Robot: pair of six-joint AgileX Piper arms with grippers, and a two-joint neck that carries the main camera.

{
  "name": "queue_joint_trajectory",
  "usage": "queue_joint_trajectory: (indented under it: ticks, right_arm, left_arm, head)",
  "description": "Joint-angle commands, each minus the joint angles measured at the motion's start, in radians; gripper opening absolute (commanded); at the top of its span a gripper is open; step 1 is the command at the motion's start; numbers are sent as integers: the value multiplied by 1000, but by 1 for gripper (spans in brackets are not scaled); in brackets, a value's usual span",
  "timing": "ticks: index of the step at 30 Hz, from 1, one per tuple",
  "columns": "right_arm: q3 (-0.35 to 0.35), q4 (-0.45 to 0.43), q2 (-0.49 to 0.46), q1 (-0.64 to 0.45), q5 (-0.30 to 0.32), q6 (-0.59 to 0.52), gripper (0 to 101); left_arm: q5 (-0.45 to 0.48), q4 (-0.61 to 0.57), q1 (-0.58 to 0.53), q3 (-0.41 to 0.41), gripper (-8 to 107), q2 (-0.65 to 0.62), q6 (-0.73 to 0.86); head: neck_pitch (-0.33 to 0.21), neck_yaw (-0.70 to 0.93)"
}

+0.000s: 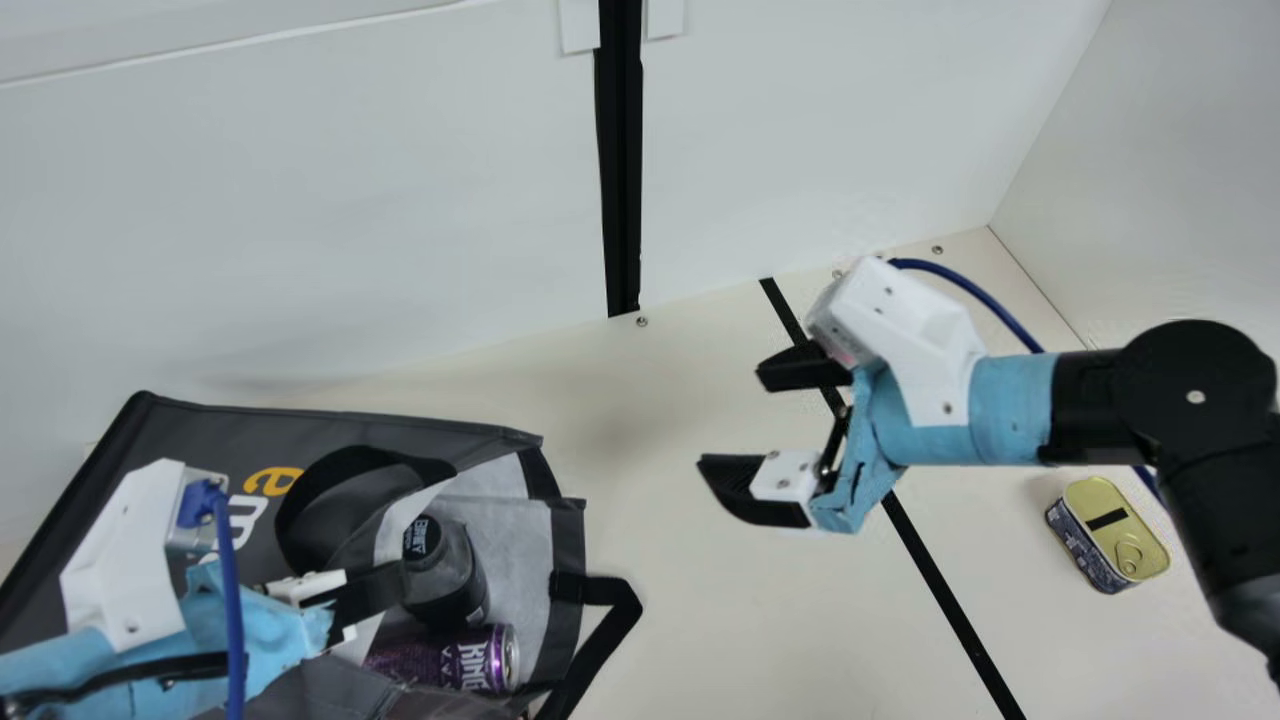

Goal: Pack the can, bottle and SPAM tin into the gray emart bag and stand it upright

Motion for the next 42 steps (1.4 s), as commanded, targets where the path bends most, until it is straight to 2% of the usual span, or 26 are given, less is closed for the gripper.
queue_joint_trajectory:
  ticks: [1,14,23,32,42]
  right_arm:
    - [-1,-31,-8,-18,-22,23,95]
    - [-13,-226,-82,-77,-113,206,95]
    - [-20,-416,-139,-99,-144,376,95]
    - [-41,-604,-183,-92,-137,549,95]
    - [-70,-790,-217,-62,-101,720,95]
  left_arm:
    - [0,0,0,0,-8,0,0]
    - [0,0,0,0,-8,0,0]
    - [0,0,0,0,-8,0,0]
    - [0,0,0,0,-8,0,0]
    - [0,0,0,0,-8,0,0]
  head:
    - [-21,-1]
    - [-21,-1]
    - [-21,-1]
    - [-21,-1]
    - [-21,-1]
